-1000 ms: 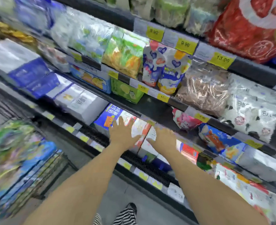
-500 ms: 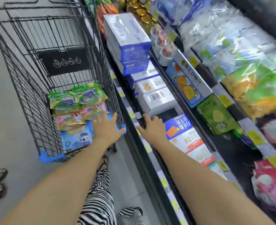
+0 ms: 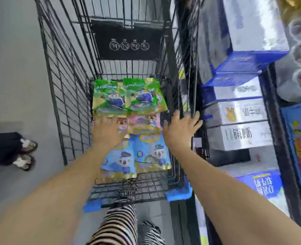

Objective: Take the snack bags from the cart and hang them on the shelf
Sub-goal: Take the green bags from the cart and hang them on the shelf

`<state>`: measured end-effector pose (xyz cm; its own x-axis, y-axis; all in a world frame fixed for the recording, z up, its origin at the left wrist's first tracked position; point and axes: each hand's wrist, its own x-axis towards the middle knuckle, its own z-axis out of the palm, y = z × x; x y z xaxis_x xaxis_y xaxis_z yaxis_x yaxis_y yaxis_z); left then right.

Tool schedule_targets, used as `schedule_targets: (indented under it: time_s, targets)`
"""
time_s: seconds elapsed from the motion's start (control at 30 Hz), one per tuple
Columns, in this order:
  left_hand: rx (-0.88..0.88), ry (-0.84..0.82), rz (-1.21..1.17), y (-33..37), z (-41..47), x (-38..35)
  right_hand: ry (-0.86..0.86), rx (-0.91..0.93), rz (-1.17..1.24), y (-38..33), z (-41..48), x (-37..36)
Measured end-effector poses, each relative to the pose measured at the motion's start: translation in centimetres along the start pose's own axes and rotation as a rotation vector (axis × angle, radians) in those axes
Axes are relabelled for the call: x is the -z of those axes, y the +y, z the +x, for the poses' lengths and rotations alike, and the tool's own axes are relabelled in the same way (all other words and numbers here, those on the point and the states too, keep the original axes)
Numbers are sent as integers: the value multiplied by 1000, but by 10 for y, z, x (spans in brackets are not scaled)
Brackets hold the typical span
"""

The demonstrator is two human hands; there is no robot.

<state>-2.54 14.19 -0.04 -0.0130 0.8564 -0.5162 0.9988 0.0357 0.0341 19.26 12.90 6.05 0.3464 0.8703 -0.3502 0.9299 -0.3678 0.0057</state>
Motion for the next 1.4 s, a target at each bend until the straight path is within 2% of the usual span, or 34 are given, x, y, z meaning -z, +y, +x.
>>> schedule_targets:
  time_s: [0.17, 0.3, 0.37, 0.5, 0.53, 0.7, 0.87, 1.03, 1.13, 1.27, 1.33, 1.4]
  targets:
    - [83, -37, -65, -26, 60, -22, 249, -292, 204, -33, 20, -19]
    - [107, -15, -87, -29, 94, -28, 513, -324, 303, -47, 40, -30]
    - [103, 23, -101, -28, 106, -28, 571, -317, 325, -55, 38, -40]
    - [120, 144, -163, -29, 127, -32, 457, -71, 399, -84, 32, -76]
    - [123, 163, -171, -31, 131, -33, 417, -68, 438, -92, 40, -83]
    - [133, 186, -183, -45, 151, -34, 147, -150, 497, -116, 105, -103]
    - [136, 175, -183, -55, 165, -35, 42, -150, 487, -127, 154, -115]
    - [264, 60, -174, -46, 179, -37, -165, -351, 531, -122, 195, -119]
    - [379, 0, -273, -41, 190, -43, -309, -386, 707, -113, 210, -119]
    - [473, 57, -405, -35, 189, -37, -449, -360, 806, -108, 214, -114]
    - [513, 68, -607, -31, 186, -30, -501, -353, 871, -105, 213, -110]
    - [551, 11, -791, -32, 184, -28, -511, -369, 924, -101, 209, -108]
